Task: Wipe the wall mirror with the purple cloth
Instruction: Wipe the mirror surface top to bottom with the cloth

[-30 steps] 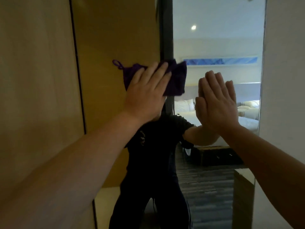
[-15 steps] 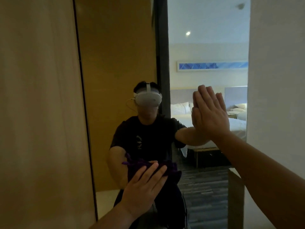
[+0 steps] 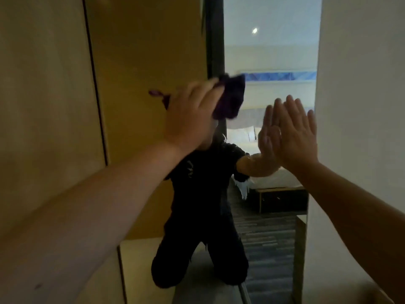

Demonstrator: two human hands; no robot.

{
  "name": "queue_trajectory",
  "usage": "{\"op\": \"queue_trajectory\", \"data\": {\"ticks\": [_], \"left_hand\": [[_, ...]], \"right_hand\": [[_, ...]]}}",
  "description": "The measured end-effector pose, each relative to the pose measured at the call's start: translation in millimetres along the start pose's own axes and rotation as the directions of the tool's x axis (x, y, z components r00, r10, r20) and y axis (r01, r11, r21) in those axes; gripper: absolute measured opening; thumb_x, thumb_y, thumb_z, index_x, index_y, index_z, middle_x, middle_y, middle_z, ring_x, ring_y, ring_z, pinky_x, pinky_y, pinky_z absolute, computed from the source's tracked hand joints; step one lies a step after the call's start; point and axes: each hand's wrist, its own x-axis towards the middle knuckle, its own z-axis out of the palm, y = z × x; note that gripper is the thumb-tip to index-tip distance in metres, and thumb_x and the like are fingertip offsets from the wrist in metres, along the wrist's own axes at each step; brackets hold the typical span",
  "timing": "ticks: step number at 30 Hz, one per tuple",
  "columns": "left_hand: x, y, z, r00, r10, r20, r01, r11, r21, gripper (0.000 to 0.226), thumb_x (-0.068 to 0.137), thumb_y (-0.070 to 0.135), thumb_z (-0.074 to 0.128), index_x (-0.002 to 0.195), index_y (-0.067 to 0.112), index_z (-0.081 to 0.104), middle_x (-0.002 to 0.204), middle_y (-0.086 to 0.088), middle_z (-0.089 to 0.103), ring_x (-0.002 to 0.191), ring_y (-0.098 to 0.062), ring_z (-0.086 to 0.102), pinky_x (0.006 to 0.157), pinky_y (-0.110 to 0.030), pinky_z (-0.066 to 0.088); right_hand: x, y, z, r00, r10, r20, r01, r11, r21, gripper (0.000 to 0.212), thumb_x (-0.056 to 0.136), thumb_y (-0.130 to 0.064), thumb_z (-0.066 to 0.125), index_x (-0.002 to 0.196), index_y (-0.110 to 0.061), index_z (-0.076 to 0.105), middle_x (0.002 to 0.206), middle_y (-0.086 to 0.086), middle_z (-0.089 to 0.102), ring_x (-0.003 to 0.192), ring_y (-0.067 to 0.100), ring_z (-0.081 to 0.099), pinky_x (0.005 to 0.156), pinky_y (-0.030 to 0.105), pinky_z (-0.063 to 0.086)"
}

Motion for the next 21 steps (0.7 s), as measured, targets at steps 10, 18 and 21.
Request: {"op": "queue_trajectory", "data": {"ticks": [10,18,21], "left_hand": [[45,29,68,0.967,-0.010,0.255,-0.051,0.972,0.231,0.056,0.093,0.026,0.049,0.147,0.012,0.043,0.157,-0.009,0.034,0.145,-0.030,0.030,0.117,-0.048,0.024],[-169,111,84,0.905,0.236,0.352,-0.289,0.952,0.103,0.039,0.101,0.023,0.040,0.137,0.021,0.055,0.155,-0.004,0.040,0.146,-0.027,0.031,0.118,-0.045,0.024],[-269,139,85,0.807,0.299,0.509,-0.380,0.923,0.061,0.036,0.104,0.028,0.038,0.136,0.031,0.054,0.158,0.002,0.032,0.147,-0.021,0.027,0.124,-0.044,0.010]], "right_hand": [[-1,45,21,0.997,-0.079,0.000,0.079,0.997,-0.015,0.060,0.105,-0.041,0.016,0.155,-0.009,0.021,0.165,0.013,0.012,0.153,0.026,0.000,0.123,0.051,0.001],[-2,47,22,0.991,-0.102,-0.087,0.109,0.991,0.083,0.054,0.106,-0.035,0.025,0.151,-0.008,0.033,0.162,0.014,0.021,0.153,0.027,0.008,0.123,0.051,0.005],[-4,49,24,0.990,-0.106,-0.093,0.112,0.992,0.062,0.053,0.105,-0.033,0.027,0.151,-0.008,0.034,0.162,0.013,0.023,0.152,0.027,0.009,0.124,0.049,0.004]]}}
